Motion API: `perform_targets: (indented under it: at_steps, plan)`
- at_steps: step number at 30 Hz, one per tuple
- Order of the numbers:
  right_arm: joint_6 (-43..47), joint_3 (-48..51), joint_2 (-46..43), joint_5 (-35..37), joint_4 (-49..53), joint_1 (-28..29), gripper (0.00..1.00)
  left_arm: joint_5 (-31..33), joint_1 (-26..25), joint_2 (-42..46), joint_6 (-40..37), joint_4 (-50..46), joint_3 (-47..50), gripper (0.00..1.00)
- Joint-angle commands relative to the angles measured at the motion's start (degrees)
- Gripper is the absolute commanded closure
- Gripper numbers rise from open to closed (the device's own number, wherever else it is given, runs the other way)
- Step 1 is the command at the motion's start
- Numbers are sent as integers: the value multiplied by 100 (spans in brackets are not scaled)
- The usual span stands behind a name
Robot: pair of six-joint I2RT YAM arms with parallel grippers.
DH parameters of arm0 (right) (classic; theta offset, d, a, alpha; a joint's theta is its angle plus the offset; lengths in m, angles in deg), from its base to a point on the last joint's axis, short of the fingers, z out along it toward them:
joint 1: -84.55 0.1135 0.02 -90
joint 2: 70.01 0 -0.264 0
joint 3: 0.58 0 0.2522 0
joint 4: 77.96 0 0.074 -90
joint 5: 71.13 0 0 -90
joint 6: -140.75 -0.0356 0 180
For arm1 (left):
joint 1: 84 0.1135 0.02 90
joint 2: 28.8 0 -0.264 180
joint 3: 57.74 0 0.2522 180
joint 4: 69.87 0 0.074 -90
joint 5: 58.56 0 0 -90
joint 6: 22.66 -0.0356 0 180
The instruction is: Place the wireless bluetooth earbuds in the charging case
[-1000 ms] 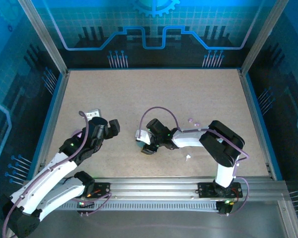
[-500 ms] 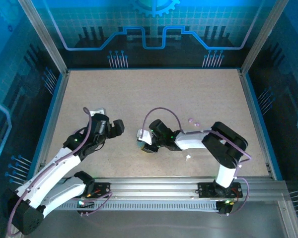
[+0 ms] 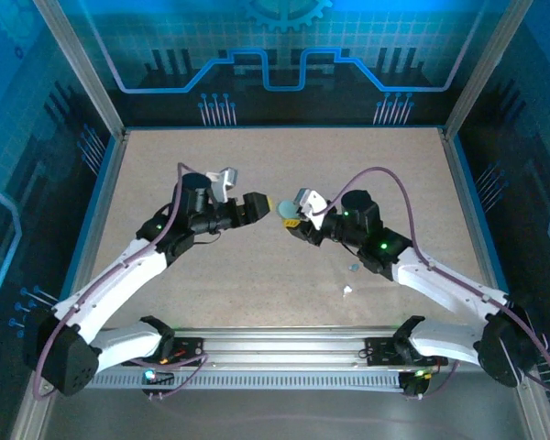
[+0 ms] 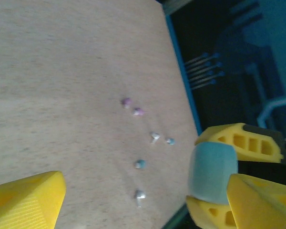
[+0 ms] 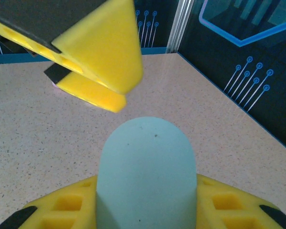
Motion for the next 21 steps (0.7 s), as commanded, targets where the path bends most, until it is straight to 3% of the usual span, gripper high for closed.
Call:
perform_targets:
  at_steps: [1,5,15,21]
  plan:
    - [158,-64,-164,-120,382,-61,66,-668,-246,-195,99,390,-410,12]
    - [191,-144,-208,-141,463,-61,66,-655,-492,-427,49,384,-569,14]
    - [154,-263,-281,-233,222,-45,64,-582,-654,-796,128,264,-739,43]
    - [314,-194,-386,-74,85,17,63,-296,-649,-752,541,355,-636,71]
